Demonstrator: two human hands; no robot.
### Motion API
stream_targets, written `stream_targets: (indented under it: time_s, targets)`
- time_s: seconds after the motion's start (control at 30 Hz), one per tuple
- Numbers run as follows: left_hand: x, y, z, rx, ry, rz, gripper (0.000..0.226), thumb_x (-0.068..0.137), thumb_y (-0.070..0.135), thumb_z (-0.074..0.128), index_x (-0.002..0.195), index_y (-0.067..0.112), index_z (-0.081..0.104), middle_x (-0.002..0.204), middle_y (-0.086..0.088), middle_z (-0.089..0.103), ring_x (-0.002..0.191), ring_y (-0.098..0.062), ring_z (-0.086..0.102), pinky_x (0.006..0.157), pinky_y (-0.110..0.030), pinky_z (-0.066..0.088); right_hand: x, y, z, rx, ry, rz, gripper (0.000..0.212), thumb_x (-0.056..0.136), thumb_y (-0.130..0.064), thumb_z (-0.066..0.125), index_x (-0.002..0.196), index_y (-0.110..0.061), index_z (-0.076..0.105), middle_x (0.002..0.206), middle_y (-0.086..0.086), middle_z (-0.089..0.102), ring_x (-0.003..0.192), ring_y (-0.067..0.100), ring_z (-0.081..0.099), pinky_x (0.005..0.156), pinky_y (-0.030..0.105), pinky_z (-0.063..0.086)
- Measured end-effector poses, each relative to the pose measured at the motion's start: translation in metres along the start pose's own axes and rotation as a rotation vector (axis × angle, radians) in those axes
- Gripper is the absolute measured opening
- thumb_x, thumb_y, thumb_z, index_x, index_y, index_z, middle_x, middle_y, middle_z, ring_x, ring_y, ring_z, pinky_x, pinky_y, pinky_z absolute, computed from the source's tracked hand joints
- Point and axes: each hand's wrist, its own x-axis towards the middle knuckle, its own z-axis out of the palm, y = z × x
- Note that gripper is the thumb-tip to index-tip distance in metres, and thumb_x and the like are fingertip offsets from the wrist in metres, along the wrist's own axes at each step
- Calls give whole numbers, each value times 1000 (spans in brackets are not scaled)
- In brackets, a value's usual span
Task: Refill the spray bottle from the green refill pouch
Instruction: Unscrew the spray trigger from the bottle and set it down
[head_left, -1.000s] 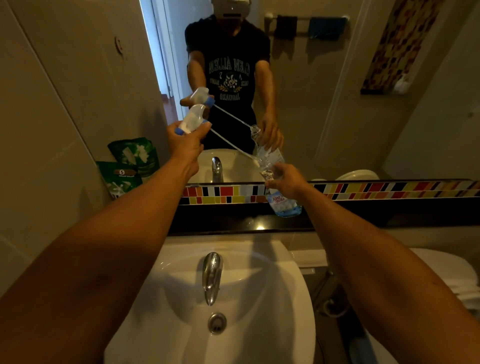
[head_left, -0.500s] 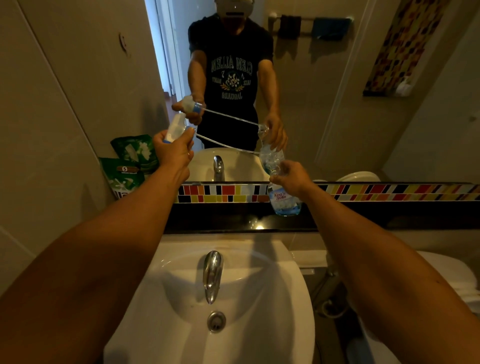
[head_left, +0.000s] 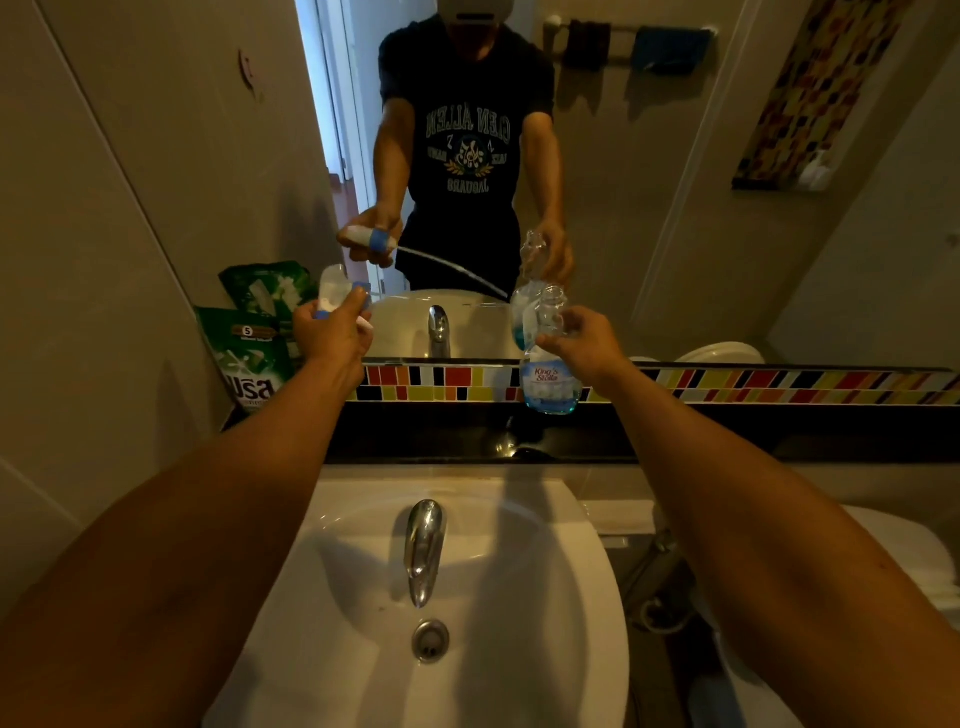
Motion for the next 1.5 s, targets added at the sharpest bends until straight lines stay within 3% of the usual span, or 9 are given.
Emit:
stream_targets:
  time_s: [0.13,0.3,0.47,0.57,0.8,0.9,1.07,1.2,1.5]
  targets:
    - [9,-35,-17,18,22,-27,49,87,22,75,130,20,50,114,-9,68,87,-19,73,59,-30,56,3,14,10,9,0,9,41,94,-10,72,132,-6,58,124,9,68,113,25,66,91,37,57]
    - [14,-76,-32,28,49,-155,36,97,19,61,131,17,51,97,-2,71,83,-13,72,66,-29,57,7,33,24,-3,1,23,41,94,-13,73,132,-10,60,127,8,68,117,25,66,102,46,55]
    - [30,-110,-52,117,13,-225,27,99,18,53,125,14,55,105,-3,69,100,-17,69,69,-29,51,15,47,31,-48,18,57,47,93,-19,74,137,-11,59,133,7,66,121,25,64,103,46,55]
    - [40,-129,-62,140,-7,-234,38,99,20,49,137,13,51,117,-6,67,107,-22,68,75,-32,51,19,57,32,-63,30,62,53,92,-21,76,140,-15,56,137,6,64,124,25,63,103,47,56]
    - [59,-153,-72,201,9,-263,40,101,21,48,139,13,49,119,-8,64,104,-25,68,76,-34,53,22,66,37,-30,65,40,44,93,-14,73,133,-17,55,113,-14,61,107,10,63,97,39,56]
    - [71,-162,-80,335,33,-212,39,96,21,56,134,11,56,113,-9,65,97,-22,67,74,-33,54,24,69,38,-15,80,43,49,93,-16,75,135,-17,51,114,-15,61,105,7,62,97,38,56]
    - [82,-173,-88,727,74,-59,33,96,28,61,121,7,66,113,-18,62,87,-27,60,60,-28,47,23,69,37,8,64,28,51,95,-15,72,141,-17,49,139,3,60,126,20,59,104,44,54]
    - [93,-180,-92,929,79,-70,33,94,30,62,118,8,69,127,-23,58,99,-36,65,73,-40,54,20,70,38,10,69,25,51,96,-14,69,142,-19,48,141,4,60,128,21,59,105,44,54]
    - [96,-188,-79,986,131,-173,33,96,17,62,124,1,65,126,-20,61,103,-33,66,74,-35,53,16,71,54,-7,38,-26,46,96,-16,71,137,-21,51,137,0,62,127,19,60,104,47,55]
